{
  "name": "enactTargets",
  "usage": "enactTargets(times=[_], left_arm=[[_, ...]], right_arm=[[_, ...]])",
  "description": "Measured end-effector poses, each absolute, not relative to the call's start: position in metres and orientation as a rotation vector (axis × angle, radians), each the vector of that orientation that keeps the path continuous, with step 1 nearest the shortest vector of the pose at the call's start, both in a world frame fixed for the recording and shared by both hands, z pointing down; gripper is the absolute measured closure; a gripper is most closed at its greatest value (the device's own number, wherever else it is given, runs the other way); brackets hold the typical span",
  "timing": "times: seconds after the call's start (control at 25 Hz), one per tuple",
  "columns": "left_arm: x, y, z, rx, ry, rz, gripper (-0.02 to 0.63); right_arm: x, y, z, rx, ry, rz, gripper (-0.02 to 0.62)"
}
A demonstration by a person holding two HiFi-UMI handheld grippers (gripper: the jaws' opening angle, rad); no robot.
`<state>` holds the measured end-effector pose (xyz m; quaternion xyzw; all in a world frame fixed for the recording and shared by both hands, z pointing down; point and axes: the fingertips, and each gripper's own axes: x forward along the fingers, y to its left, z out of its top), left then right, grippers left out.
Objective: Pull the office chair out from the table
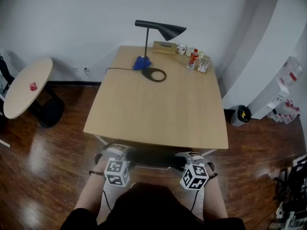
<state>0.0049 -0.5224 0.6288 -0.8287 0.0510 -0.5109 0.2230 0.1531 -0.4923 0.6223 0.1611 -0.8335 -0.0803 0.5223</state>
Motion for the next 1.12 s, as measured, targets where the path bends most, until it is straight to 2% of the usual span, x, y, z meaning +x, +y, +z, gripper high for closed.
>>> enactTargets(times=[0.04,0.16,0.2,0.64,1.12], left_arm=[[0.003,-0.523,0.633,-2.245,0.131,-1.438,0.335],[-0.001,-0.529,0.638,-2.154,0.141,-1.466,0.461],[-0.001,-0.529,0.638,-2.149,0.148,-1.469,0.485],[-0.004,-0.524,0.645,-2.114,0.107,-1.508,0.54],[-0.008,-0.498,0.642,-2.108,0.121,-1.56,0.54]], right_arm=[[0.154,-0.492,0.626,0.363,-1.967,-0.201,0.39],[0.157,-0.491,0.635,0.324,-1.887,-0.245,0.456],[0.157,-0.49,0.636,0.323,-1.877,-0.257,0.463],[0.158,-0.485,0.64,0.31,-1.844,-0.267,0.514],[0.155,-0.453,0.635,0.286,-1.853,-0.186,0.528]])
